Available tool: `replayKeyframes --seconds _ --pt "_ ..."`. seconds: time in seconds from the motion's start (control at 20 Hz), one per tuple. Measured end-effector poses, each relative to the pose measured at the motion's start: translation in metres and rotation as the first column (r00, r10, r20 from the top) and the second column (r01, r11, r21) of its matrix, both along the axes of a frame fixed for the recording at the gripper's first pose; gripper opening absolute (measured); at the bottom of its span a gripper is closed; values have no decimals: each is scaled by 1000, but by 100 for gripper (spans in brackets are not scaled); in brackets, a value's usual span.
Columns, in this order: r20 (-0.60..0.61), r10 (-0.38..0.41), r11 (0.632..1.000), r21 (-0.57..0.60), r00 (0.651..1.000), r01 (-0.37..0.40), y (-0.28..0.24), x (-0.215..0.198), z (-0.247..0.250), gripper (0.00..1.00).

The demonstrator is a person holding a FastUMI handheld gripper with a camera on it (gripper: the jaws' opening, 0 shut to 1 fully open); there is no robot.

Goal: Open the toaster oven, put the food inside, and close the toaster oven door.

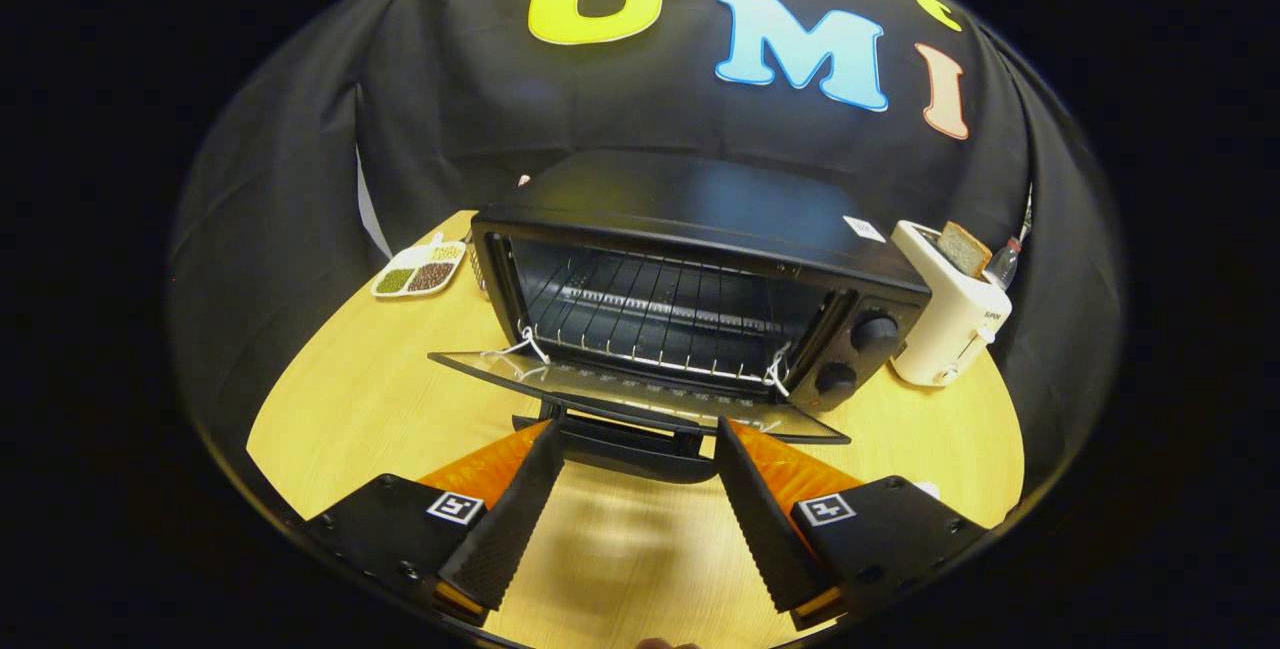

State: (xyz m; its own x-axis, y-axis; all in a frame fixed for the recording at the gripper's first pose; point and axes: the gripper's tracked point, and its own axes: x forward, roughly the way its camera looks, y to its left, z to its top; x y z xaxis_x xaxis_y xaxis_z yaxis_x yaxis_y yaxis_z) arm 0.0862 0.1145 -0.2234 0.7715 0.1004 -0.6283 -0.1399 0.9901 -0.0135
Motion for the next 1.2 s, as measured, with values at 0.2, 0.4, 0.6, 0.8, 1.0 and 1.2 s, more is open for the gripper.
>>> replayKeyframes --seconds 0.2,0.4,0.6,0.8,1.0,1.2 --pt "-196 1 999 47 981 9 -1 -27 -54 98" --pt "-243 -38 997 60 969 54 -23 -39 -65 98" --pt "-263 -66 995 57 963 84 -49 -50 -61 98" --pt "-253 -92 993 51 963 109 -79 -60 -49 98" --pt "-250 -133 988 46 959 149 -114 -78 -37 98" --pt "-245 -190 979 23 951 202 -159 -91 -25 98"
